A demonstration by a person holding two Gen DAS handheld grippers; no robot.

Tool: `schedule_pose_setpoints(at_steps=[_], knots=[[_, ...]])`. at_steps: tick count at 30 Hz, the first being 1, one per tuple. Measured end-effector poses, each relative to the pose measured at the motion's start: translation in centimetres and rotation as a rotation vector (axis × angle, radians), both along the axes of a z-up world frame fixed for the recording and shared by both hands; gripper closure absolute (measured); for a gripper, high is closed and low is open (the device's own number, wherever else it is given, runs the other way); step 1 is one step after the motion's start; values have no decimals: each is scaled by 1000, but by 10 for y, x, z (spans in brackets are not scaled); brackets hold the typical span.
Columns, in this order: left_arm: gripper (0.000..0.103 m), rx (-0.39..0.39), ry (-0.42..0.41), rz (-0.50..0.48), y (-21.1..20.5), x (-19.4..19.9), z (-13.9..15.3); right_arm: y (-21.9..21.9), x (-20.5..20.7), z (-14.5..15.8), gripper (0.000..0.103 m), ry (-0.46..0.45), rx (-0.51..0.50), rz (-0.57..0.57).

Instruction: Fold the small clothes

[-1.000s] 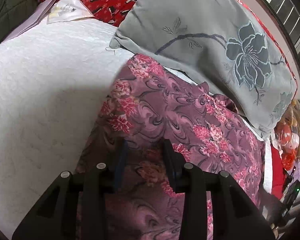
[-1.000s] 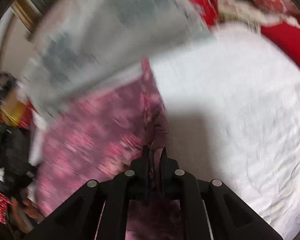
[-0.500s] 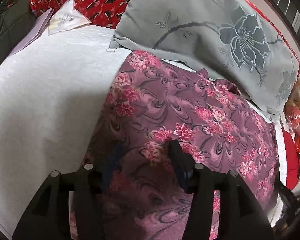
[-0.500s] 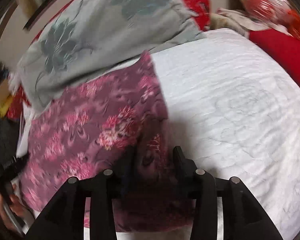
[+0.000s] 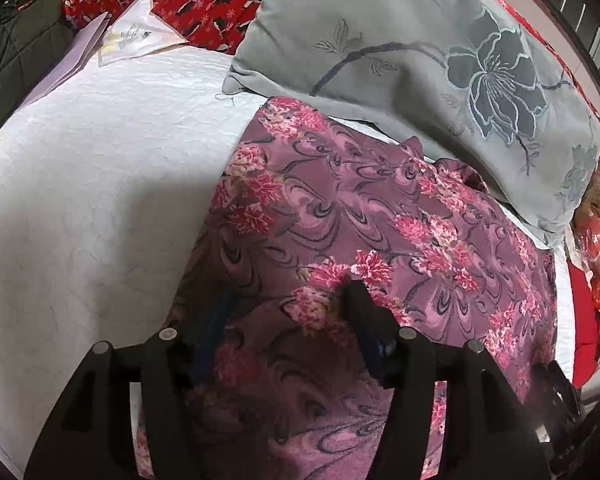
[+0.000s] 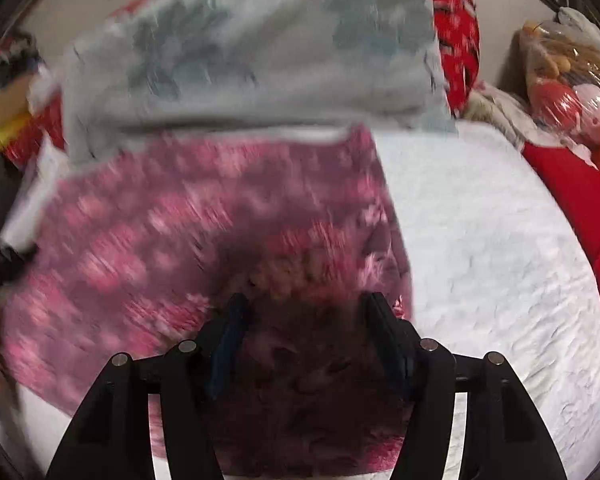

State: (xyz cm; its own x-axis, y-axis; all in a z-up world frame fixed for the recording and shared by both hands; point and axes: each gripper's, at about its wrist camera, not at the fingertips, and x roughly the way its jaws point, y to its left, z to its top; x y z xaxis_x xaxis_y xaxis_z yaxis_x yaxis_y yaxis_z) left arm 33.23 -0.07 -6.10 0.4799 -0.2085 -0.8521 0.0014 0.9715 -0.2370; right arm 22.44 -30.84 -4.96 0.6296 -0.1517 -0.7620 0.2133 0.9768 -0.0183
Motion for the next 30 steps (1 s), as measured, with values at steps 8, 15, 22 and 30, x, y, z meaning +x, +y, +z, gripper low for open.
schedule_pose_setpoints(at_steps=[8,15,22,30], knots=[[38,-16,-105,78,11,9,34,-35,26,42,26,-58,110,-99],[38,47,-3,116,14,35,4,-72,89,32,28,-59,137,-243],[34,-17,41,127,30,41,3,-74,93,13,29,61,59,-274],[34,-2,131,51,42,16,-4,-40,32,-1,27,146,63,-96]])
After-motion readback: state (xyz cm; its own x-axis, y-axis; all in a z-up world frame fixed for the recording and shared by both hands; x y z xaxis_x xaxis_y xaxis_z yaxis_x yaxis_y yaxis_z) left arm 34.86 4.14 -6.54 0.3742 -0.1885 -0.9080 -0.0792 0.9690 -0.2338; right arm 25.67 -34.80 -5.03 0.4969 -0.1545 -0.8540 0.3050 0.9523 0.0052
